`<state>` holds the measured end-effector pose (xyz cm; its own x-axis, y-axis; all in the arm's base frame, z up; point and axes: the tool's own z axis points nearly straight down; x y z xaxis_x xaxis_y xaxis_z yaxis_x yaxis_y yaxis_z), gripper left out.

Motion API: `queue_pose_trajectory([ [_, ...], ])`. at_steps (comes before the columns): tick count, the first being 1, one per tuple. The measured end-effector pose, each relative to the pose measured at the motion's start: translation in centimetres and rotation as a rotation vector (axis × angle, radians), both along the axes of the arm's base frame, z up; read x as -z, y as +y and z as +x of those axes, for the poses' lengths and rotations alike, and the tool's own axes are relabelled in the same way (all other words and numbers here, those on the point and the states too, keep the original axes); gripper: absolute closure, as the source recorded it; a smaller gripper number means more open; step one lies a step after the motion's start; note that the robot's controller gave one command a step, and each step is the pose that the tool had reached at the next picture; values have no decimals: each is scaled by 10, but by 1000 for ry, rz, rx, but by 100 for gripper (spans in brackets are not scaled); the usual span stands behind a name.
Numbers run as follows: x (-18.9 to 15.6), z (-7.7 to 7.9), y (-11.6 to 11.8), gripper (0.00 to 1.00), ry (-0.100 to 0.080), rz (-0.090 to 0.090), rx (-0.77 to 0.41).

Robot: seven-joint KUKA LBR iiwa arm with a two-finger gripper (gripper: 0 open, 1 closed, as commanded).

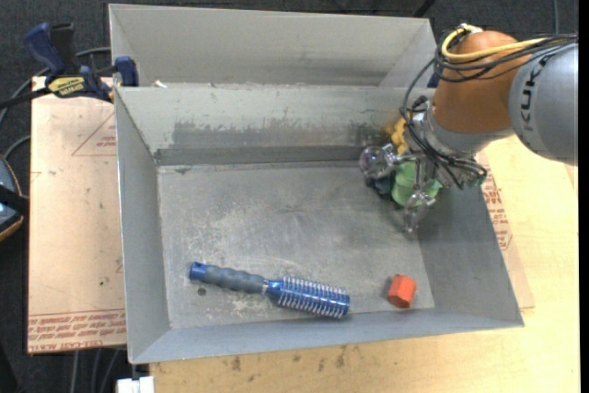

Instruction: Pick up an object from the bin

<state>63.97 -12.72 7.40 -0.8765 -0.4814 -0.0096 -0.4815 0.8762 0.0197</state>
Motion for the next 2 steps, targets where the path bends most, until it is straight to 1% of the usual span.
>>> queue_pose_trajectory([
  [1,-48,20,-22,0,-7,-19,72],
  [2,-1,8,-5,0,-5,8,205],
])
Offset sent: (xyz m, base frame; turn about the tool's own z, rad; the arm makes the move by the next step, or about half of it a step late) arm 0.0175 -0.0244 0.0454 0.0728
